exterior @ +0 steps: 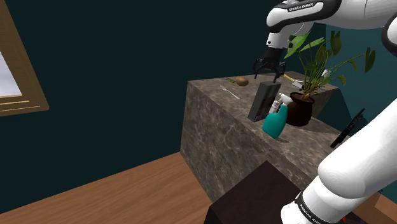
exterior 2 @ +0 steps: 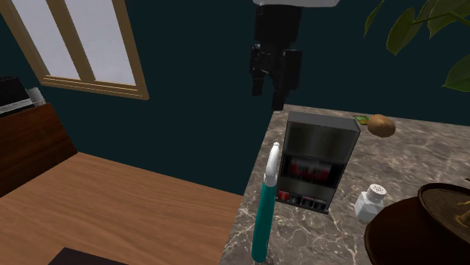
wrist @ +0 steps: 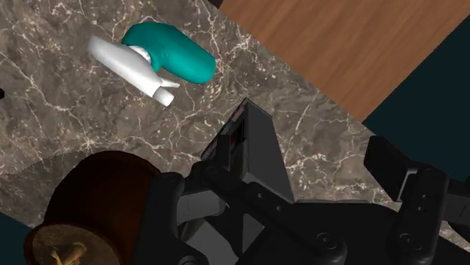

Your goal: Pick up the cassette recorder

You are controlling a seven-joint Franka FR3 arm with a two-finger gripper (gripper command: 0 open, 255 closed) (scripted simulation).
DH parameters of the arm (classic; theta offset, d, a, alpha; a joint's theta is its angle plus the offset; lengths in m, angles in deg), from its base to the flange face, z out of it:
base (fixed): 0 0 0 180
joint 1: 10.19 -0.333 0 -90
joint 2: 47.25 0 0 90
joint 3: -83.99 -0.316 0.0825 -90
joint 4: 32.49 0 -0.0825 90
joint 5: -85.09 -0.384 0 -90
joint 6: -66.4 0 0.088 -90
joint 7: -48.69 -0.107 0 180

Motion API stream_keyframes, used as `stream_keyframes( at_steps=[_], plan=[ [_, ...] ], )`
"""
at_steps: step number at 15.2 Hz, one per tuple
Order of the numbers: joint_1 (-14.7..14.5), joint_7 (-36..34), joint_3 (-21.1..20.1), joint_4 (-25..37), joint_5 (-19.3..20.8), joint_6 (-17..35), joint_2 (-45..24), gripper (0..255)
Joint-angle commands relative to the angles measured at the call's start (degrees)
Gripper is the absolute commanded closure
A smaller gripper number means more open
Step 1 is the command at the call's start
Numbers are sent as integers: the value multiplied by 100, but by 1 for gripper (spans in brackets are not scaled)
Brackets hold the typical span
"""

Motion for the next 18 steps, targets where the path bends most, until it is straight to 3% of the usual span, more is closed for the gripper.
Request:
stream_keyframes(
  at_steps=[1, 4, 13, 14, 18],
  plan=[
    [125, -219, 129, 291, -87, 30, -340, 0],
    [298, -484, 304, 677, -223, 43, -770, 0],
    [299, -464, 303, 166, -243, 614, -832, 0],
    [302, -458, 306, 187, -243, 595, -836, 255],
    [302, -459, 306, 176, -241, 598, -828, 255]
  ],
)
